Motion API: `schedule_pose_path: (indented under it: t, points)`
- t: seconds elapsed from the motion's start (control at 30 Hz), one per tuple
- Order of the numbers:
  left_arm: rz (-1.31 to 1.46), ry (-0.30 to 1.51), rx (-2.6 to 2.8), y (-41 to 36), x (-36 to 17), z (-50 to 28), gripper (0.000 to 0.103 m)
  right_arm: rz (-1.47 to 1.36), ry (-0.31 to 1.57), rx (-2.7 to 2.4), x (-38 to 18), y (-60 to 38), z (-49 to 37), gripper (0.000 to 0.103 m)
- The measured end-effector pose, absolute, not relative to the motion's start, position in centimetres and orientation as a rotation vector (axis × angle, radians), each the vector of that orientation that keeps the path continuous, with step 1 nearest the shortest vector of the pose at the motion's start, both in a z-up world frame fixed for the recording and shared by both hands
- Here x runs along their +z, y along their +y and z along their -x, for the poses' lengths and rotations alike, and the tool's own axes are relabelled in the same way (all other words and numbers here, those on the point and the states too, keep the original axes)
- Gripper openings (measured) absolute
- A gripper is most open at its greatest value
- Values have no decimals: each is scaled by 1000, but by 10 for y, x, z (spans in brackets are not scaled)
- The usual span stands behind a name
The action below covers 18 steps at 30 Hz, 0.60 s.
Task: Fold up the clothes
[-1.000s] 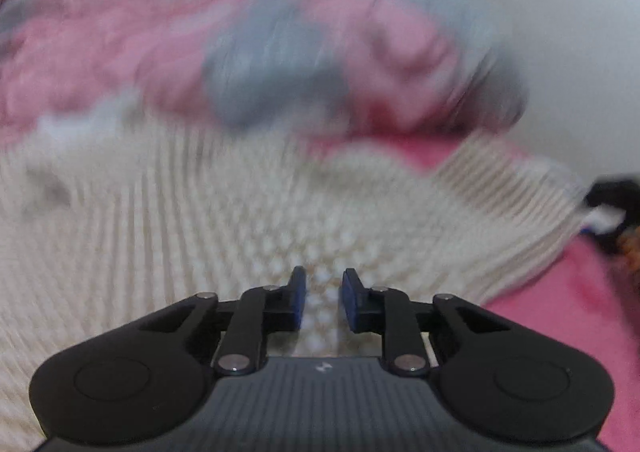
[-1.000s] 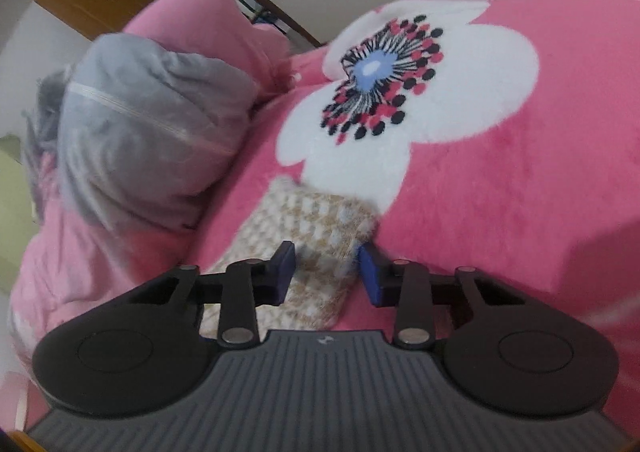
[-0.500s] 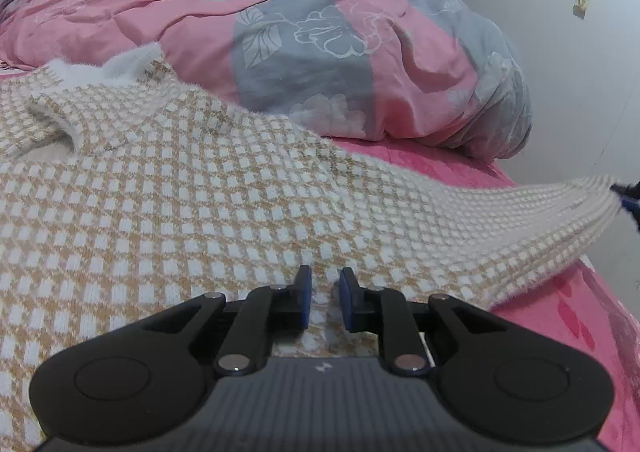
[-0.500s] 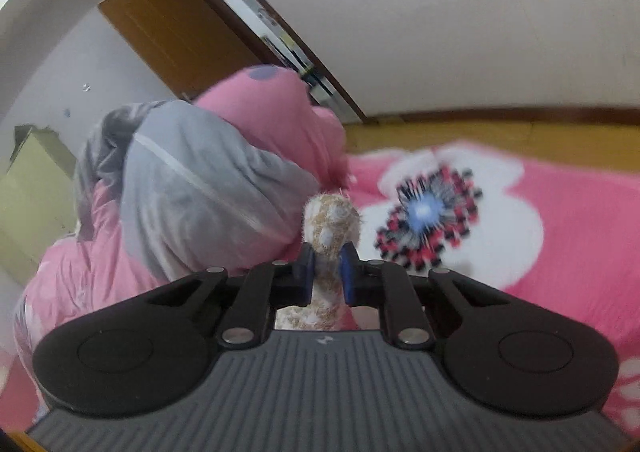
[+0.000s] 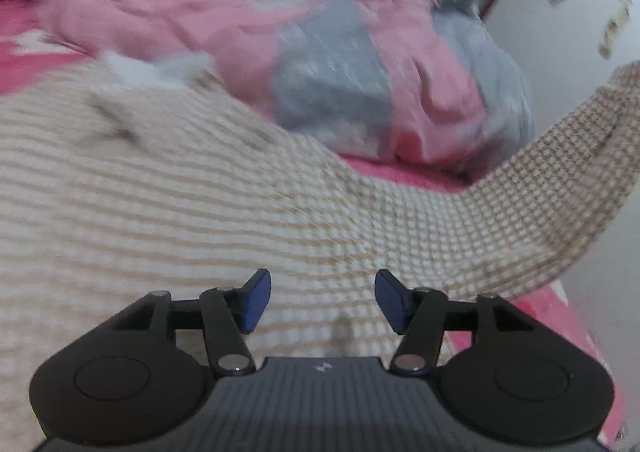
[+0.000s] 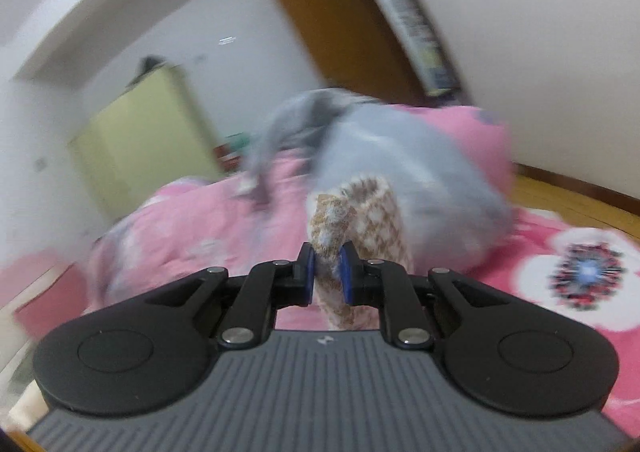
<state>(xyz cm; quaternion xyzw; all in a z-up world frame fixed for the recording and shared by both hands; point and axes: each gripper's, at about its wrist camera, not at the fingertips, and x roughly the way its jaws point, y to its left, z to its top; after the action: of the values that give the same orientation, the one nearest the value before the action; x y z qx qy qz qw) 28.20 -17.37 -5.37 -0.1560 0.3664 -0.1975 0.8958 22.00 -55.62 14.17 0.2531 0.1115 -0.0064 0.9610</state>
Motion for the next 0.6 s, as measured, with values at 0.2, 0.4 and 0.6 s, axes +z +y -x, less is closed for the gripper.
schedule_pose_path:
  t: [0.2,0.4,0.6]
  points:
    - [371,695,-348,-47,-17,-209,60,-420,296,196,164,-433,-223,12]
    - [541,668,-175,68,-29,-170,60,-393,412,359,124,-311,-244,12]
    - [823,698,-145,114,-57,-176,60,-466,556,436,34,-212,-270,12]
